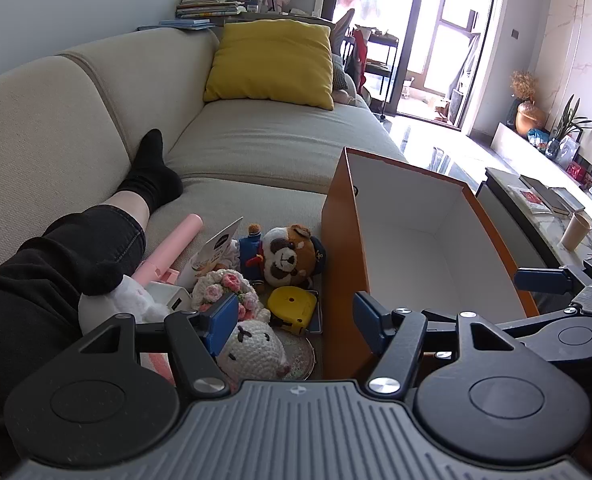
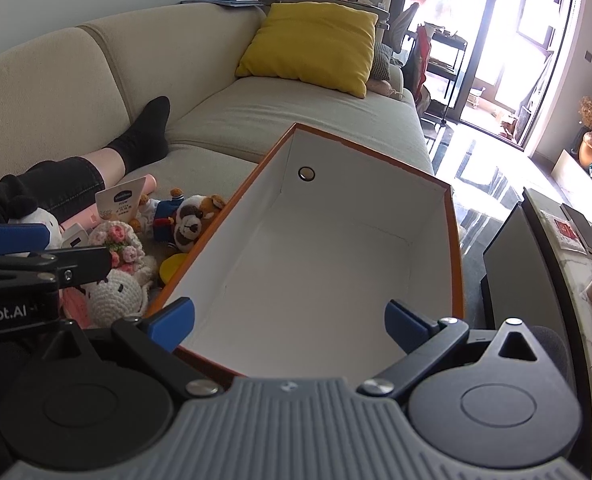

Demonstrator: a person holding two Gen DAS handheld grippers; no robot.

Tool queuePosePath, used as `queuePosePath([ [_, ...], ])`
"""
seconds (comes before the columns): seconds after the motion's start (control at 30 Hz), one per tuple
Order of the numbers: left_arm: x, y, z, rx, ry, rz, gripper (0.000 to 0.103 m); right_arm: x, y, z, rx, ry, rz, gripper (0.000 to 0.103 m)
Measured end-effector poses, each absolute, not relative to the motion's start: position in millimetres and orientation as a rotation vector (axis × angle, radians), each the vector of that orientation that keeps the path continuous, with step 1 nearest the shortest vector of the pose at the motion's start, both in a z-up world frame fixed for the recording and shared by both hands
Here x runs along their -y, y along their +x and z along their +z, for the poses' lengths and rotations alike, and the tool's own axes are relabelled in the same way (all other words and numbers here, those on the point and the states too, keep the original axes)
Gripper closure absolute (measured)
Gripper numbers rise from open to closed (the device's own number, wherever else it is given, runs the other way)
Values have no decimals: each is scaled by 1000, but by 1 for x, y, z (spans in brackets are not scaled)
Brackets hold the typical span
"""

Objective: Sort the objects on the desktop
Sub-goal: 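Move both tools toward the pile of plush toys beside the box, then grasp the white pink-striped plush with the left tool while the right tool grasps the crocheted bunny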

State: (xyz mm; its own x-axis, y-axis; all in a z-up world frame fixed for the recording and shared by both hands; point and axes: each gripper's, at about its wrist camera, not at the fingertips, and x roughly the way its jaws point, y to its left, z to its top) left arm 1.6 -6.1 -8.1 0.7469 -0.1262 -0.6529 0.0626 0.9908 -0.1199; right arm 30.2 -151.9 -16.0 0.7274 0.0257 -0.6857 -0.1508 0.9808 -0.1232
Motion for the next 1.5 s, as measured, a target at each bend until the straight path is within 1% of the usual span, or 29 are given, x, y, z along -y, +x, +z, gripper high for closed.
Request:
queuePosePath([
  [0.9, 4, 4, -11, -736, -96, -110, 29, 147, 34, -19, -768, -192, 126, 2],
  [1.2, -27, 11, -7, -750, -127, -79, 29, 148, 50, -5, -703, -215, 243, 2],
  [1.27, -38, 14, -6, -759, -131, -64, 29, 147, 58, -2, -713, -211, 282, 5],
  [1.33, -47, 17, -7, -773, -127, -57, 30, 142, 67, 0, -725, -214, 330, 16],
  [1.37, -51, 18, -7, -782, -126, -53, 34, 139, 70, 1, -728, -221, 349, 25],
  [1.4, -55, 20, -8, -792, -124, -49, 36, 136, 73, 2, -729, -228, 367, 32],
  [1.43, -59, 21, -8, -805, -121, -45, 39, 131, 76, 3, -727, -237, 392, 34],
  [1.5, -66, 23, -10, -824, -125, -33, 39, 122, 82, 4, -734, -243, 442, 40],
])
